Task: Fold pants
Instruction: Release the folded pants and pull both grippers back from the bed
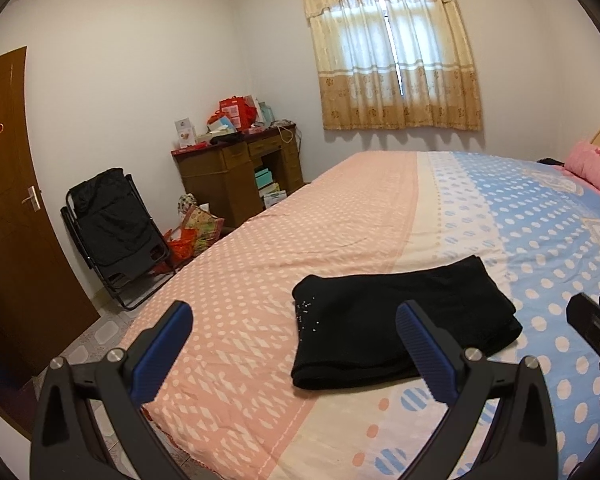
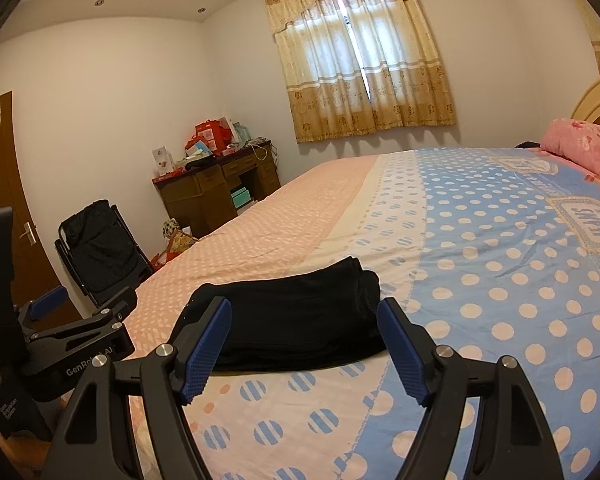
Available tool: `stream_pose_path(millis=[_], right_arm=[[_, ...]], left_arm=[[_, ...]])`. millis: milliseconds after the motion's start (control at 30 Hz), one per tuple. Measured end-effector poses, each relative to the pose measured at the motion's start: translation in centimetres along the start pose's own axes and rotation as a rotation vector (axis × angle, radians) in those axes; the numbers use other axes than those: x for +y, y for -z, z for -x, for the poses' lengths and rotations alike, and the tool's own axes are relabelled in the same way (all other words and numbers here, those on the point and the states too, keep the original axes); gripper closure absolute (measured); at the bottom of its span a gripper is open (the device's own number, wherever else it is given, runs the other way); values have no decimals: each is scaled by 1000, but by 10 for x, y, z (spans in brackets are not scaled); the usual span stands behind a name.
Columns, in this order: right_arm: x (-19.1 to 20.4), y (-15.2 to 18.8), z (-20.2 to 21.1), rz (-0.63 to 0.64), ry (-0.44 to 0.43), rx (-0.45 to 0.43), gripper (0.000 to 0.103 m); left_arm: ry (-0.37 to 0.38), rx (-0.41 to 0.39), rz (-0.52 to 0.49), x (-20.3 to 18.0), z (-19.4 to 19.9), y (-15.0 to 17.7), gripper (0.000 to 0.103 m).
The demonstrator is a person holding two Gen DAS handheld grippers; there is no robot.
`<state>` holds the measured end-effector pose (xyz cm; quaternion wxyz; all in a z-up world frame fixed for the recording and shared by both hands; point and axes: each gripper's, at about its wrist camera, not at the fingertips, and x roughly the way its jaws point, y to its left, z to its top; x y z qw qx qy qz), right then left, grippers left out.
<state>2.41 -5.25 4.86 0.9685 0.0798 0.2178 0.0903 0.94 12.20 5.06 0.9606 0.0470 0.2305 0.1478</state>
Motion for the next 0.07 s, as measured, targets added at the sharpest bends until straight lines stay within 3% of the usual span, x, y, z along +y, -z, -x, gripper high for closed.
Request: stream_pose_path(millis=[67], right_arm=[[-1,-1,3,-6,14,-15,26]], left_arm=[[-6,3,-4,0,-2,0,0]])
